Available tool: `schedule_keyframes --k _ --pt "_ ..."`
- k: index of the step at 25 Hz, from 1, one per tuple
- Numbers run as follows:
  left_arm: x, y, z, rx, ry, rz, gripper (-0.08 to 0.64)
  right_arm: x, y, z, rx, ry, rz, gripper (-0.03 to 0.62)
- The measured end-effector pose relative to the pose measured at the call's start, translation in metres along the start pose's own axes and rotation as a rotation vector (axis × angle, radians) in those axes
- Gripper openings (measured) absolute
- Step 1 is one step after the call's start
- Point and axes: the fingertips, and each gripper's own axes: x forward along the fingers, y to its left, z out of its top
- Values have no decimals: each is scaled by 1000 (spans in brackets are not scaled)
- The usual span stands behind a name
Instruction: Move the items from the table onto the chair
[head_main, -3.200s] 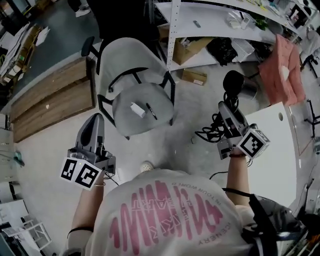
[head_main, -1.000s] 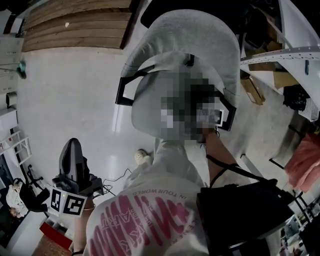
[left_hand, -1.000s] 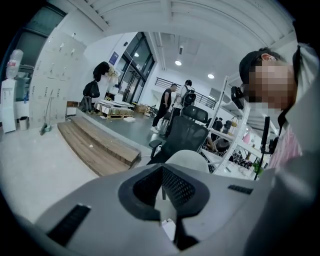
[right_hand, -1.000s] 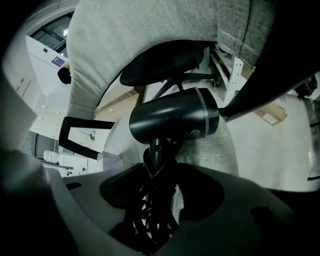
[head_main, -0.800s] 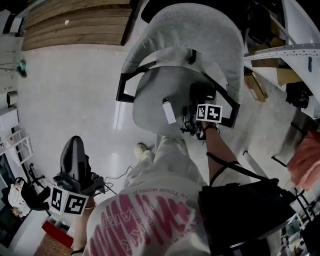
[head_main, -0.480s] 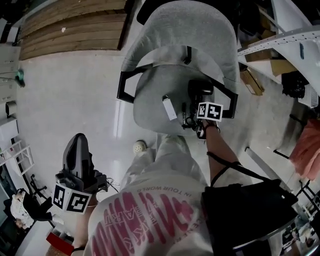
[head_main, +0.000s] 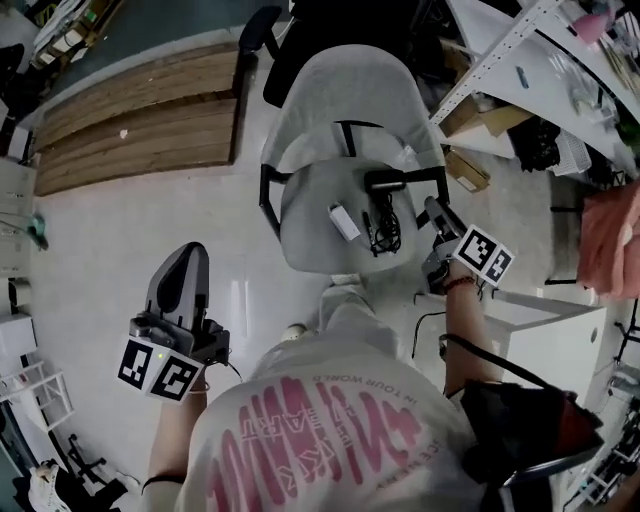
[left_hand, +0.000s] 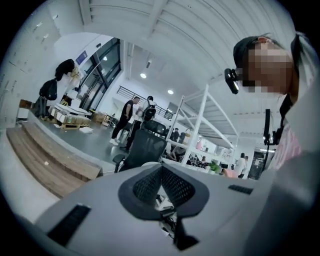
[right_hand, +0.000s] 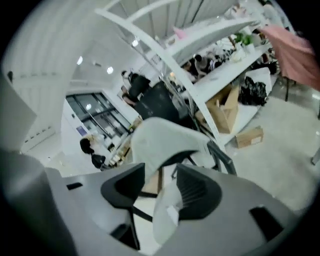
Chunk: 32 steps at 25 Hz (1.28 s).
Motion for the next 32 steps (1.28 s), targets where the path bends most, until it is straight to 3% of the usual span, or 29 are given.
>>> schedule_keyframes --k 2,5,8,13,22,27,32 --pt "-16 -2 10 -7 -14 -41 11 -46 47 21 -29 -139 72 171" --pt "-37 -13 26 -11 -52 -118 11 -111 116 28 -171 -224 154 100" --pt "-48 -30 30 7 -53 -218 11 -175 170 29 -298 -333 176 30" --pt "-57 -67 25 2 -27 -349 11 -260 219 20 -295 -471 230 13" --pt "-73 -130 4 78 17 -436 11 -344 226 -8 -294 -557 294 14" --pt "-86 -167 -9 115 34 -436 11 -358 217 -29 -358 -471 281 14" --pt "-102 -195 -9 121 13 -439 11 -365 208 -40 -330 -401 323 14"
